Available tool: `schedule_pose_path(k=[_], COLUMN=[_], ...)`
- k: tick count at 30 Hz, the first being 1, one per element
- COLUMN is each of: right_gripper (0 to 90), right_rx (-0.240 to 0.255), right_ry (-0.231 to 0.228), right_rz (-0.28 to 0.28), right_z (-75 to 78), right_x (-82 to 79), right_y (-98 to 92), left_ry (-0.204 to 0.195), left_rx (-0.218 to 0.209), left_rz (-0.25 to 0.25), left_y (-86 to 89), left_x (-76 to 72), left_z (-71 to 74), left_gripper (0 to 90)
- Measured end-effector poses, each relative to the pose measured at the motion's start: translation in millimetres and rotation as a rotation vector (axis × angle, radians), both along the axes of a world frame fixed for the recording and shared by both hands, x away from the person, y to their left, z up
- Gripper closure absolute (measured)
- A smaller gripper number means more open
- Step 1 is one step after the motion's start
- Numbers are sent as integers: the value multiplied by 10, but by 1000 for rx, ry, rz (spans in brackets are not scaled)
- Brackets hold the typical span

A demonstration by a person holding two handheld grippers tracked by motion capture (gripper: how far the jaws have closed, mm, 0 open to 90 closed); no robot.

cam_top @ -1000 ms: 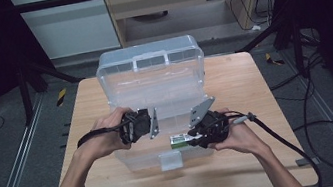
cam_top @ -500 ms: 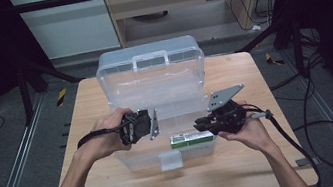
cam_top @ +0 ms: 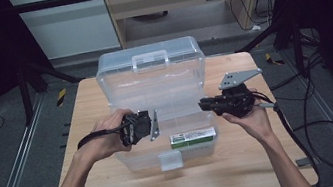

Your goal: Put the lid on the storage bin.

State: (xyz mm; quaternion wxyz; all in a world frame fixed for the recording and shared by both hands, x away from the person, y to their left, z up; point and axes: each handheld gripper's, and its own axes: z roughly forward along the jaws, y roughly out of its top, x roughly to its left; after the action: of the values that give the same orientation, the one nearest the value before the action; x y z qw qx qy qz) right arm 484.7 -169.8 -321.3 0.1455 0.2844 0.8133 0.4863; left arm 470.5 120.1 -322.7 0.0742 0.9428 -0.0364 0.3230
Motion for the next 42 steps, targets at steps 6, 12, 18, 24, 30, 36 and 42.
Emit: schedule_pose_path(k=[6,12,18,24,30,36,42], right_gripper=[875,900,900,900,900,900,900], right_rx=[53,79,105,104,139,128,137], right_ry=[-28,-20,-12,-8,-7,8,16], right_rz=[-57,-102,-129,-147,-184,-200,-207], right_z=[45,64,59,46,83,58,51], right_x=[53,115,208,317,402,464,490], right_y=[-62,-103,-126,-96,-105,-105,-100], left_ry=[1,2,4,2,1,2,8], left_rx=[9,13,4,19,24,23,19], left_rz=[-2,-2,0,6,12,15,17], left_y=[-2,-4,-2,-3,-11,-14,-16], left_x=[-2,-7,-17,-26,-44,-61,-77], left_z=[3,2,-10,-2,-15,-27,-42], left_gripper=[812,812,812,811,811,810,810])
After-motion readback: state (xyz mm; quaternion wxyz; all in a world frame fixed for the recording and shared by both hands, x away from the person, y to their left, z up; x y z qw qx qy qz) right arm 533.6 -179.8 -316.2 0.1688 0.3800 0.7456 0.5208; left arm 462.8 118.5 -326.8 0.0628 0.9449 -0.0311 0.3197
